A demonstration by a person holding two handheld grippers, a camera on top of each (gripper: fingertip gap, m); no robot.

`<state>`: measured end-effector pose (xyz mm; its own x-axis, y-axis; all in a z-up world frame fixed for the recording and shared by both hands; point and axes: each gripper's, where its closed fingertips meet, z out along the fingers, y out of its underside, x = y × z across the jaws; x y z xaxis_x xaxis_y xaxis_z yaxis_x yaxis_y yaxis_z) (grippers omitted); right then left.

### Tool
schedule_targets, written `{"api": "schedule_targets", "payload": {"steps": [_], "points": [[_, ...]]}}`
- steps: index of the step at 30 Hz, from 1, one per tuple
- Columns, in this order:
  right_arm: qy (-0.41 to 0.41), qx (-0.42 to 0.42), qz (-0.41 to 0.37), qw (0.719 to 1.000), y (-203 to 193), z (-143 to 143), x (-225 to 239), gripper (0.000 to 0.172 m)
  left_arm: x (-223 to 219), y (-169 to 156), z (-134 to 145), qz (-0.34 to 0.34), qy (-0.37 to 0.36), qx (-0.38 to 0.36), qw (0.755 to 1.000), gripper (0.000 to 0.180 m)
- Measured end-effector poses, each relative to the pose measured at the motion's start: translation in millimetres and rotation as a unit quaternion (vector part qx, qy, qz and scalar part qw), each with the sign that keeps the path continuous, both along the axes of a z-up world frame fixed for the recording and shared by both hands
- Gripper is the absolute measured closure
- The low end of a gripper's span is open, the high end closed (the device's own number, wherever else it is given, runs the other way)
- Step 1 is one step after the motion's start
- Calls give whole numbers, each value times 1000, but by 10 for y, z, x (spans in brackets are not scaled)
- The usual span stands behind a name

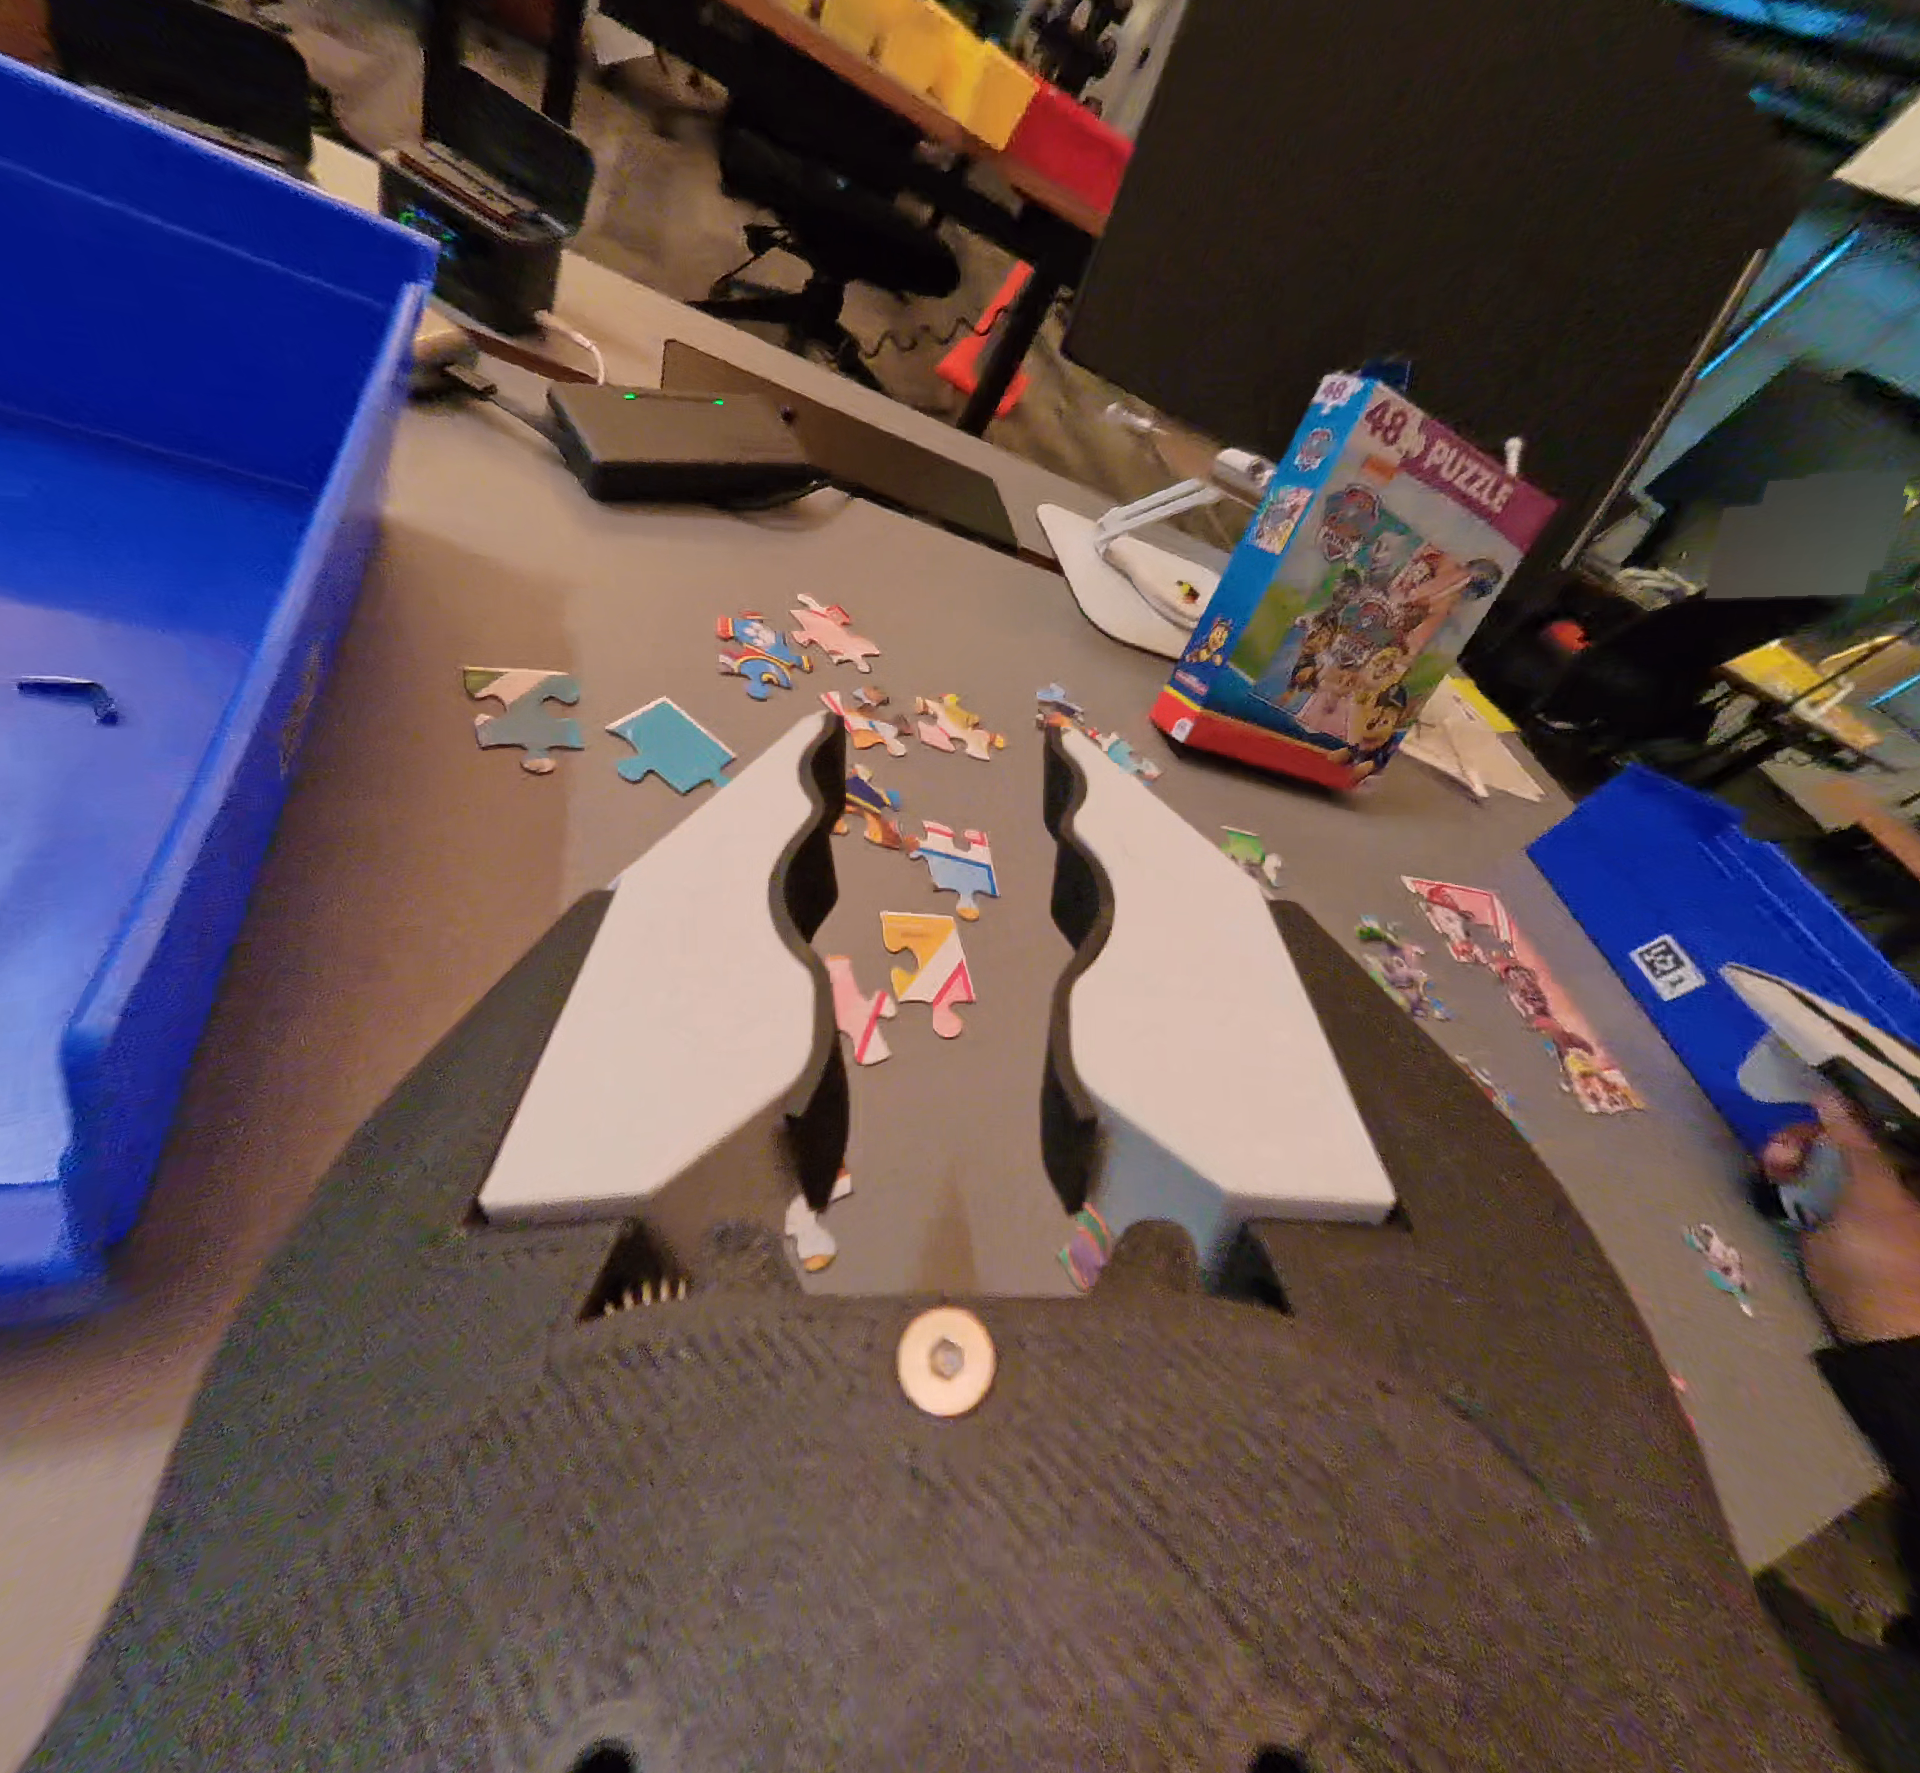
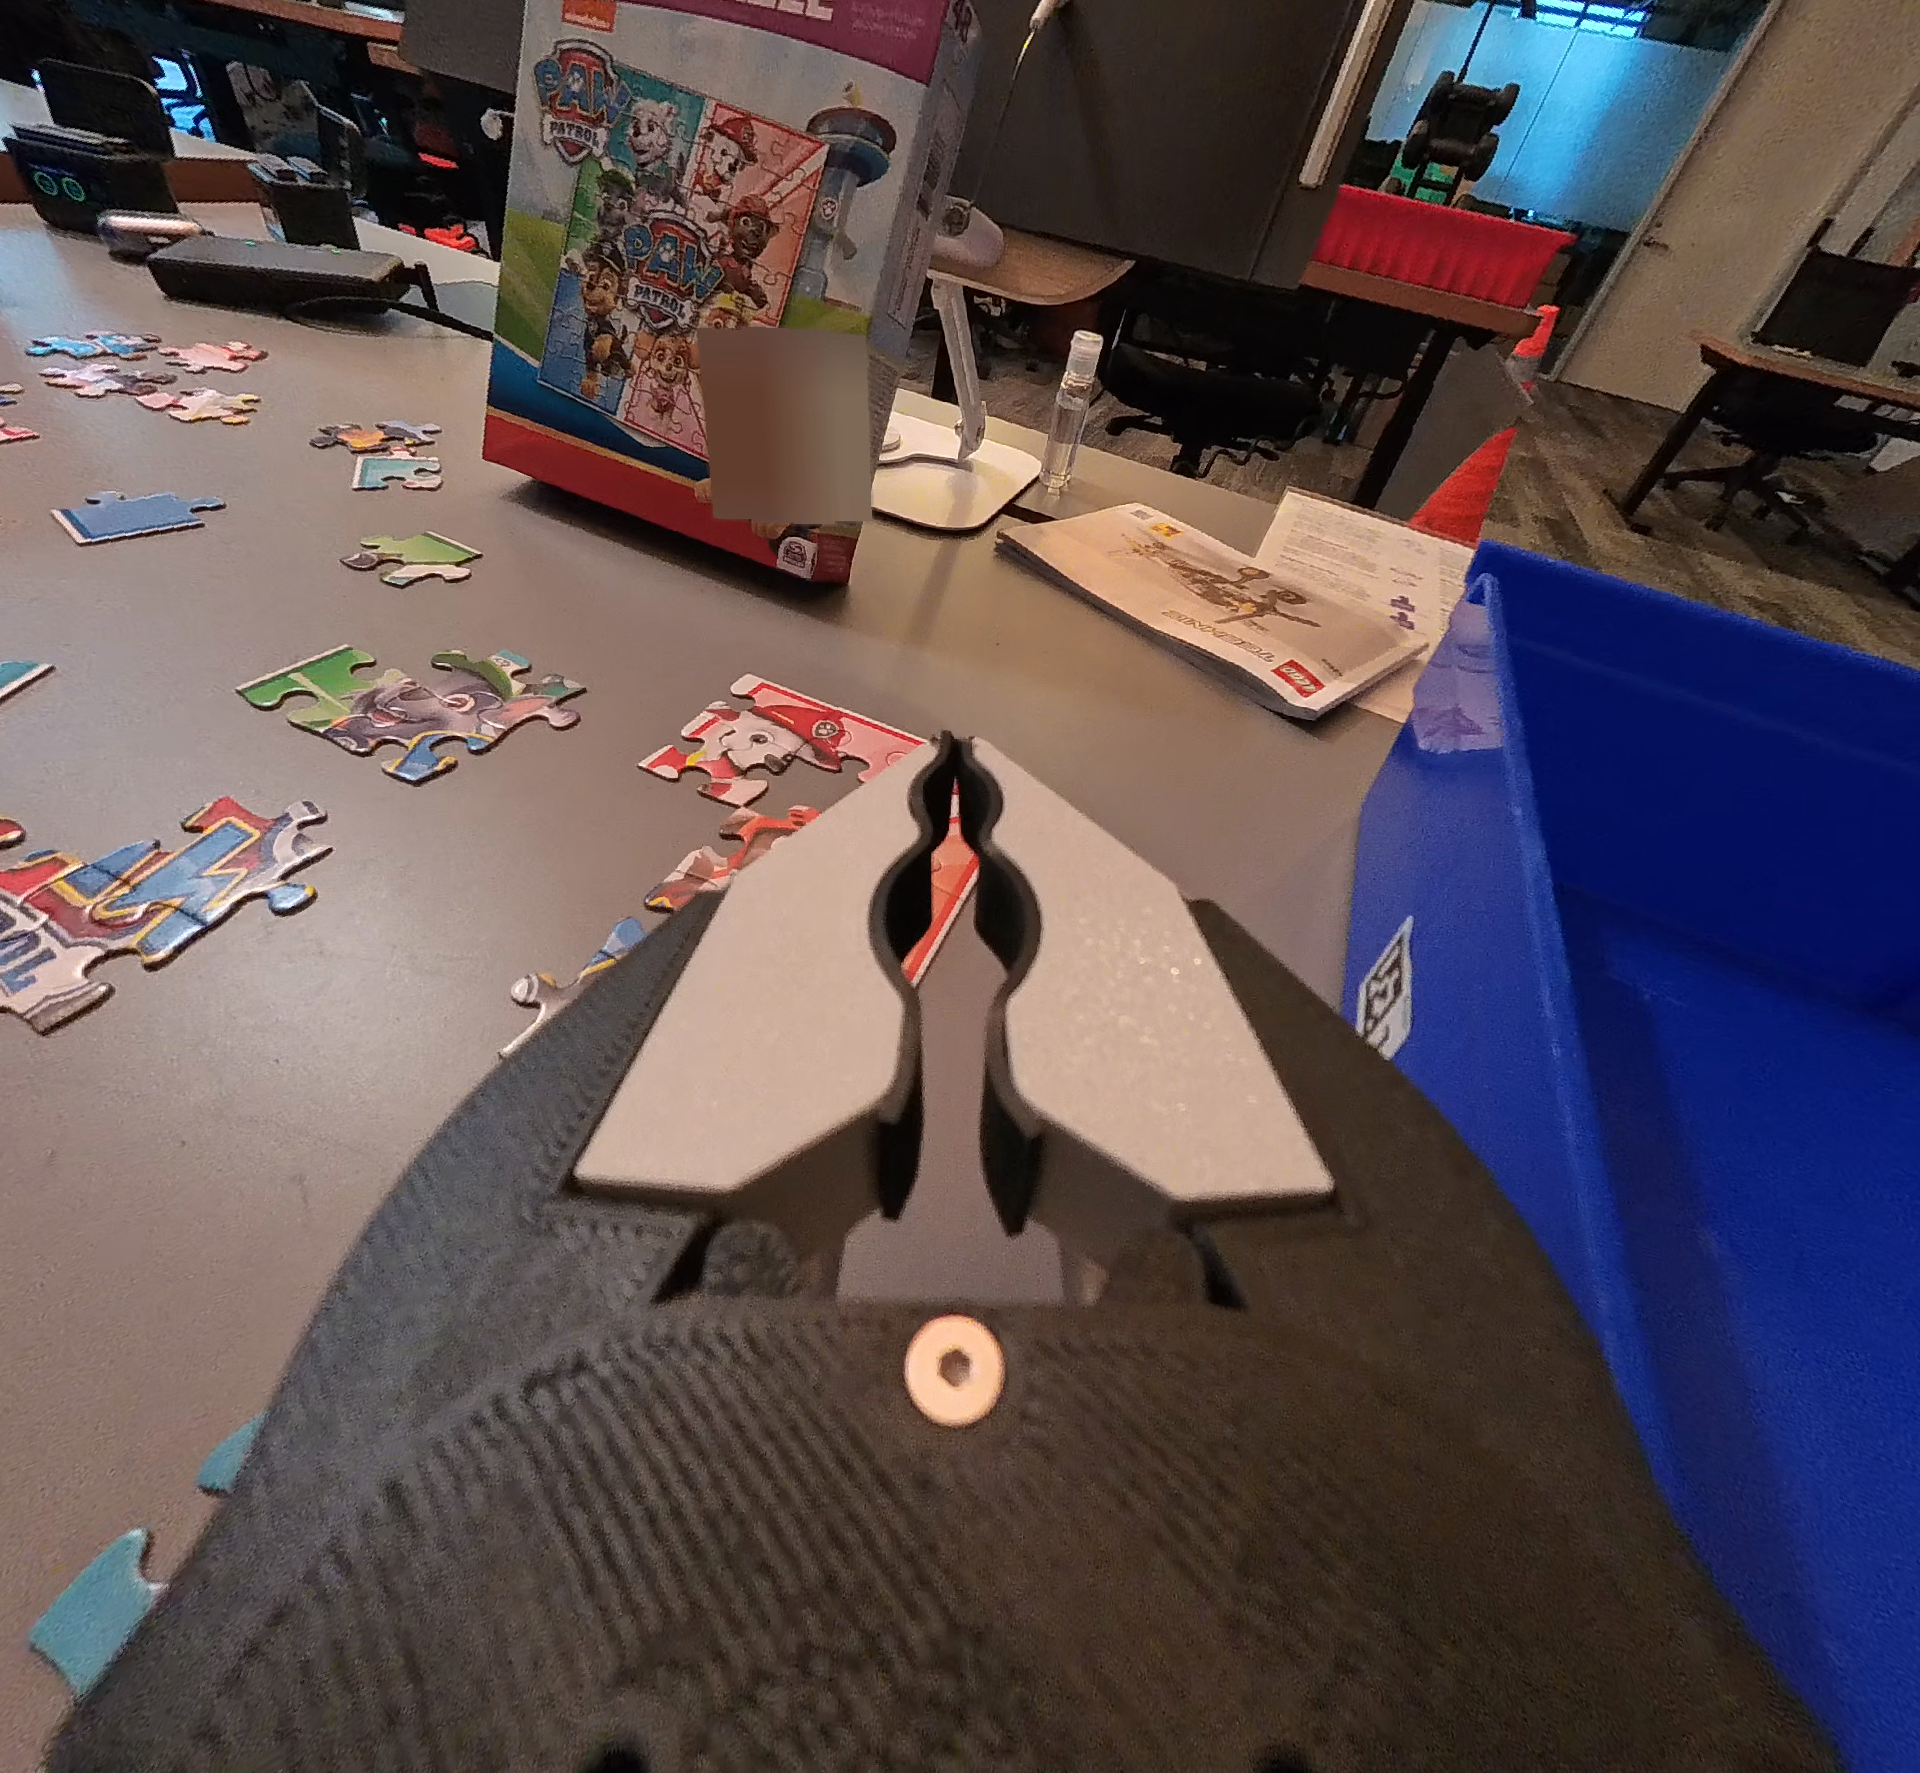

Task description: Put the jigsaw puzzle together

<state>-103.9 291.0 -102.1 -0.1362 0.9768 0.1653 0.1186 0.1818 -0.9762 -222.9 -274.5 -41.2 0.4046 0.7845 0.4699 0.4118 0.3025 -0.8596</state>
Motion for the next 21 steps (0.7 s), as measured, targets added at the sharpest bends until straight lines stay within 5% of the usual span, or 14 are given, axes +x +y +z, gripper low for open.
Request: {"api": "schedule_targets", "payload": {"steps": [21], "points": [[-4,6,-2,1000,-8,-17,-9,172,-12,77,-95,-3,-12,-39,999,144]]}}
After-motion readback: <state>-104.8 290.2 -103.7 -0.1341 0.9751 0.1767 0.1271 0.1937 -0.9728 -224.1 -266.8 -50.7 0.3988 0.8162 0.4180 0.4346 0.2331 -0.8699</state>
